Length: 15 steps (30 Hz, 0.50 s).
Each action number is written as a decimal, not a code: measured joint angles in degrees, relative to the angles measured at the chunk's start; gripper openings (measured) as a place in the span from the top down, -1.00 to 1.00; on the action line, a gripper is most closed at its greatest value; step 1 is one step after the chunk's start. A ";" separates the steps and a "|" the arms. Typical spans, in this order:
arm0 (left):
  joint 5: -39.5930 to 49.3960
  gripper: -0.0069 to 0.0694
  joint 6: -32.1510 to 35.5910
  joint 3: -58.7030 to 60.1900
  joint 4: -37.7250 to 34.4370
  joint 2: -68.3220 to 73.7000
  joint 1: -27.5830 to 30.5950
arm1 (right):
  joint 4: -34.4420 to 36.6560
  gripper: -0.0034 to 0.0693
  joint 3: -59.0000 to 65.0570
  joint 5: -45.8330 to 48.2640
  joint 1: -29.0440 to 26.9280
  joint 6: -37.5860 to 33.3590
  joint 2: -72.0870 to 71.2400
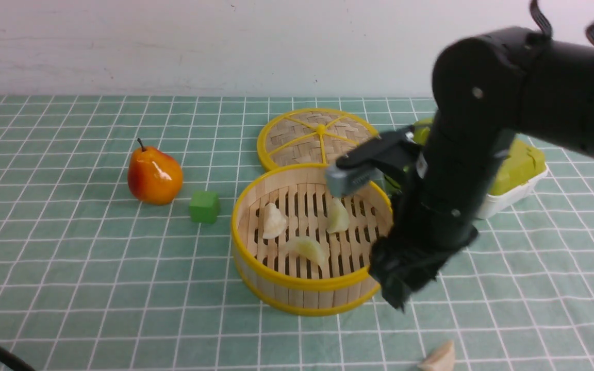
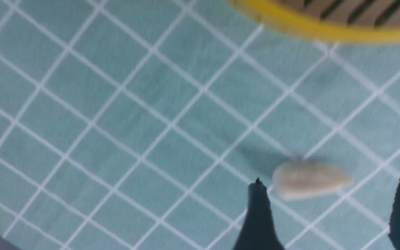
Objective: Put the dumplings into the steamer on the table with the blue tablecloth.
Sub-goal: 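Reach for and grasp a dumpling lying on the table beside the steamer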
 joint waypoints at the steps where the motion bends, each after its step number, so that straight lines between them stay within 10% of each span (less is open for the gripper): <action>1: -0.21 0.81 0.00 0.00 0.00 0.00 0.00 | -0.33 -0.35 3.66 -1.14 0.00 1.65 -1.51; 15: -1.91 0.77 0.55 0.00 -1.30 0.00 0.00 | -7.05 -0.47 27.23 -32.27 -3.99 36.53 -1.84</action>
